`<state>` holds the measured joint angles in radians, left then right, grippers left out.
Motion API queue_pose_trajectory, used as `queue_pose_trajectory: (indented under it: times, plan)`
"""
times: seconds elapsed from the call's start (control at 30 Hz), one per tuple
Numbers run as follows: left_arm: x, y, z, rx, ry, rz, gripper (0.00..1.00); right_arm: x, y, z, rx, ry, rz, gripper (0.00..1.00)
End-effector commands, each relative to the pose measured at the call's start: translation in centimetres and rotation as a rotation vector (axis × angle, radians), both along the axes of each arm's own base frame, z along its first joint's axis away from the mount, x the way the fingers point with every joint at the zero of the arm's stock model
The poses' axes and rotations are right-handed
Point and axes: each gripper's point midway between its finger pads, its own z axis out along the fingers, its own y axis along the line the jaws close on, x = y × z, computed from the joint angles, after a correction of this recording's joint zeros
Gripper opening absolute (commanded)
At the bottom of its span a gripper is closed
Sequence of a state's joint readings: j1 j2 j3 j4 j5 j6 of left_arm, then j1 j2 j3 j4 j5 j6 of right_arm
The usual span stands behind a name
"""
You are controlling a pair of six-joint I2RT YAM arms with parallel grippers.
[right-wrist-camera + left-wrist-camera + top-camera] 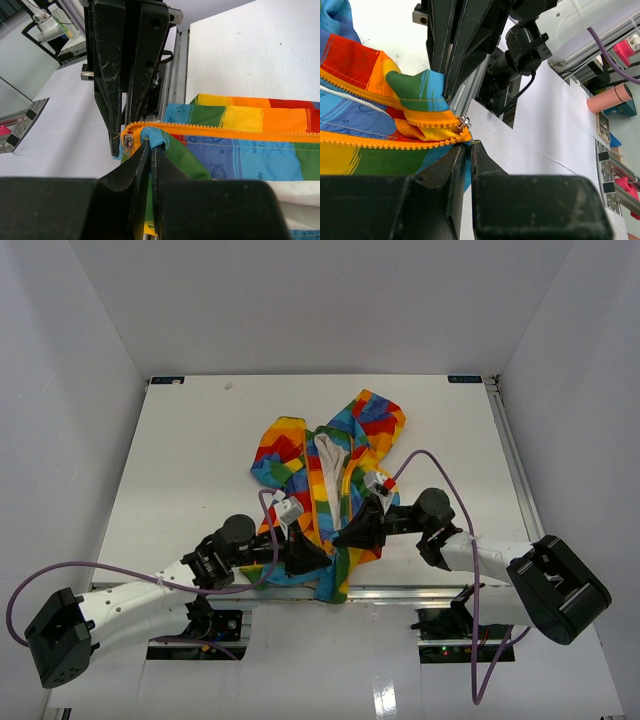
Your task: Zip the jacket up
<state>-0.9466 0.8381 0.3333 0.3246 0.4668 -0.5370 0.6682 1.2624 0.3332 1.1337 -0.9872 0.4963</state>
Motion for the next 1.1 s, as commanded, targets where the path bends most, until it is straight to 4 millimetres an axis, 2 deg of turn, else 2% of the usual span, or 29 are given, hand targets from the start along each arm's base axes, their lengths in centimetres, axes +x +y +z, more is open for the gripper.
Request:
queue_pose_trajectory:
  times: [0.0, 0.33, 0.43, 0.6, 0.63, 0.73, 0.77, 0.93, 1.07]
  plan:
    - [-0.4, -0.3, 1.1, 0.005, -0.026, -0.037, 0.0, 0.0, 0.2, 3.6, 0.089, -0.128, 0.011, 0.08]
    - [-0.2, -0.4, 0.1, 0.067, -0.009, -0.046, 0.0, 0.5, 0.5, 4.8, 0.088, -0.138, 0.0, 0.08]
    - [-0.2, -0.6, -0.1, 0.074, -0.012, -0.057, 0.0, 0.8, 0.5, 4.2, 0.06, -0.131, -0.016, 0.08]
    - [0.6, -0.5, 0.9, 0.048, -0.036, -0.001, 0.0, 0.5, 0.2, 3.0, 0.049, -0.123, -0.022, 0.08]
    - [0.9, -0.4, 1.3, 0.036, -0.041, 0.021, 0.04, 0.3, 0.2, 2.7, 0.05, -0.121, -0.02, 0.08]
    - [1.7, 0.1, 2.5, -0.001, -0.047, 0.092, 0.3, -0.3, -0.1, 2.2, 0.052, -0.112, -0.012, 0.08]
    - [2.0, 0.3, 2.8, -0.006, -0.047, 0.117, 0.36, -0.4, -0.1, 2.1, 0.055, -0.112, -0.01, 0.08]
    - [3.4, 1.3, 3.1, 0.001, -0.036, 0.229, 0.44, -0.6, 0.0, 2.0, 0.062, -0.102, -0.02, 0.08]
    - [4.1, 2.5, 2.9, 0.053, -0.064, 0.289, 0.46, -0.4, 0.1, 2.0, 0.069, -0.078, -0.04, 0.08]
